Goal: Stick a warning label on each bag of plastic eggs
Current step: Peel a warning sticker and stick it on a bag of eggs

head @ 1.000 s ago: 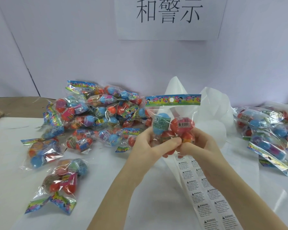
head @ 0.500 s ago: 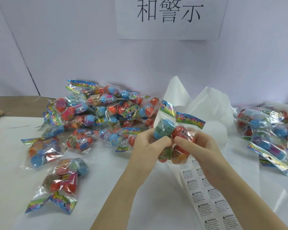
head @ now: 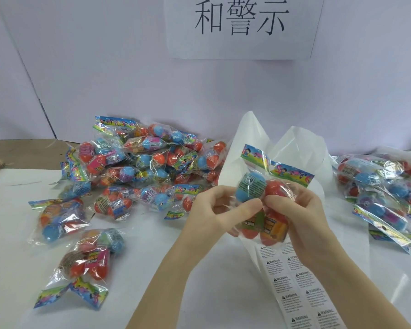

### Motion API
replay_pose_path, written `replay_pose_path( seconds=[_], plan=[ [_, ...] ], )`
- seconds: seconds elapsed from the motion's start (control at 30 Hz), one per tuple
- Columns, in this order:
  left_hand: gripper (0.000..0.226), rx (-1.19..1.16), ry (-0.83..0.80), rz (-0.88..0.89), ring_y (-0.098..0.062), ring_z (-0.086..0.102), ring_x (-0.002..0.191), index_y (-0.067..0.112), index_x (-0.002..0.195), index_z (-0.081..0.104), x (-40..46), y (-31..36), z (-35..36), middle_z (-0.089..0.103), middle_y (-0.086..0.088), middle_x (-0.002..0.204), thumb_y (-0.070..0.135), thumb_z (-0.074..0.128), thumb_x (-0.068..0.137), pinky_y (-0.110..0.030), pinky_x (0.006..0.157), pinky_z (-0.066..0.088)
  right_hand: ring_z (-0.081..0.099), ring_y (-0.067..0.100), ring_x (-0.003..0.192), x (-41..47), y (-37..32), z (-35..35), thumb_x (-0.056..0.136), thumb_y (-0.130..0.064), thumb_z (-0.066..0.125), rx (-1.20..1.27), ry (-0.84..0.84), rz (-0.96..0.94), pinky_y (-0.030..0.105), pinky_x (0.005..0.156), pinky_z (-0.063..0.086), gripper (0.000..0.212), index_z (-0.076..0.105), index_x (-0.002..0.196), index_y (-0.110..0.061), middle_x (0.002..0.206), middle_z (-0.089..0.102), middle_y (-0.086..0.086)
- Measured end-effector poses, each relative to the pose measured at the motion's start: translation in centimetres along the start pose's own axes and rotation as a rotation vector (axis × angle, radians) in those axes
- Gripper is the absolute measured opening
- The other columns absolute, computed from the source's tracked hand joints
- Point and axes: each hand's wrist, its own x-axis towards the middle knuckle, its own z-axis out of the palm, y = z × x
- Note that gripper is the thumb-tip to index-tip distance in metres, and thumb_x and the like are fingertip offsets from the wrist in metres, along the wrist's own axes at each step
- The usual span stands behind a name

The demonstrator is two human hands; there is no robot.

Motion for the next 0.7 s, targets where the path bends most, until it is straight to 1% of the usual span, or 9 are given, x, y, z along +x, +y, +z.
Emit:
replay_pose_path(
  seconds=[0.07,0.13,0.17,0.27,0.4,0.43,0.5,0.6,0.7],
  plan=[
    [0.038,0.014,0.000,-0.003,-0.013,0.060,0.055,0.008,0.086,0.072,0.07,-0.01,-0.01,0.069,-0.010,0.068,0.036,0.082,0.063,-0.020,0.047,0.048,0.064,0.021,0.053,-0.07,-0.08,0.02,0.059,-0.011,0.063,-0.002,0.010,-0.010,0.030,0.038,0.049,0.021,0.075,0.074,-0.020,0.069,0.070,0.007],
    [0.030,0.015,0.004,0.015,-0.008,0.056,0.046,0.012,0.071,0.072,0.05,0.00,0.13,0.065,0.000,0.055,0.041,0.073,0.061,-0.016,0.046,0.045,0.064,0.019,0.053,-0.14,-0.16,0.03,0.062,-0.009,0.063,0.009,0.009,-0.033,0.026,0.037,0.046,0.021,0.075,0.074,-0.020,0.068,0.070,0.005],
    [0.027,0.010,0.020,0.030,-0.007,0.055,0.044,0.016,0.066,0.072,0.05,0.03,0.19,0.064,0.000,0.053,0.041,0.068,0.060,-0.015,0.046,0.044,0.064,0.017,0.053,-0.14,-0.16,0.03,0.062,-0.009,0.063,0.017,0.005,-0.043,0.023,0.038,0.046,0.020,0.075,0.074,-0.020,0.068,0.070,0.004],
    [0.027,-0.025,0.110,0.085,-0.007,0.053,0.042,0.015,0.061,0.073,0.15,-0.16,0.18,0.062,-0.005,0.051,0.040,0.064,0.062,-0.015,0.046,0.043,0.064,0.019,0.053,-0.09,-0.18,0.03,0.064,-0.012,0.067,0.052,-0.007,-0.036,0.022,0.040,0.045,0.017,0.073,0.079,-0.016,0.068,0.069,0.005],
    [0.035,-0.024,0.226,0.164,-0.008,0.050,0.042,0.004,0.058,0.070,0.29,-0.38,0.18,0.061,-0.007,0.049,0.036,0.062,0.067,-0.016,0.046,0.043,0.061,0.031,0.061,0.08,-0.15,0.06,0.066,-0.021,0.070,0.084,-0.026,-0.006,0.026,0.045,0.046,0.039,0.065,0.103,-0.008,0.080,0.067,0.015],
    [0.034,-0.031,0.253,0.181,-0.008,0.051,0.043,0.004,0.057,0.070,0.28,-0.38,0.23,0.061,-0.007,0.049,0.035,0.061,0.068,-0.015,0.046,0.043,0.059,0.031,0.062,0.08,-0.18,0.09,0.067,-0.021,0.069,0.081,-0.040,-0.011,0.025,0.047,0.046,0.039,0.064,0.103,-0.006,0.081,0.066,0.019],
    [0.035,-0.062,0.302,0.199,-0.014,0.056,0.050,0.002,0.060,0.071,0.31,-0.47,0.22,0.064,-0.017,0.054,0.034,0.061,0.069,-0.016,0.048,0.045,0.058,0.029,0.065,0.07,-0.20,0.16,0.067,-0.020,0.069,0.052,-0.077,-0.026,0.023,0.053,0.047,0.037,0.065,0.100,-0.003,0.085,0.065,0.025],
    [0.042,-0.106,0.345,0.203,-0.027,0.057,0.058,-0.006,0.065,0.069,0.31,-0.50,0.12,0.064,-0.028,0.066,0.036,0.061,0.071,-0.022,0.051,0.049,0.061,0.014,0.066,0.00,-0.04,0.21,0.062,-0.033,0.073,-0.003,-0.129,-0.024,0.019,0.062,0.049,0.030,0.074,0.084,-0.013,0.079,0.070,0.009],
    [0.054,-0.085,0.358,0.176,-0.027,0.058,0.063,-0.006,0.068,0.069,0.29,-0.23,0.28,0.064,-0.026,0.067,0.046,0.055,0.073,-0.024,0.056,0.049,0.064,0.013,0.068,0.00,0.12,0.19,0.055,-0.058,0.079,-0.036,-0.130,-0.048,0.019,0.066,0.050,0.050,0.077,0.085,-0.017,0.078,0.072,0.008]
  ],
)
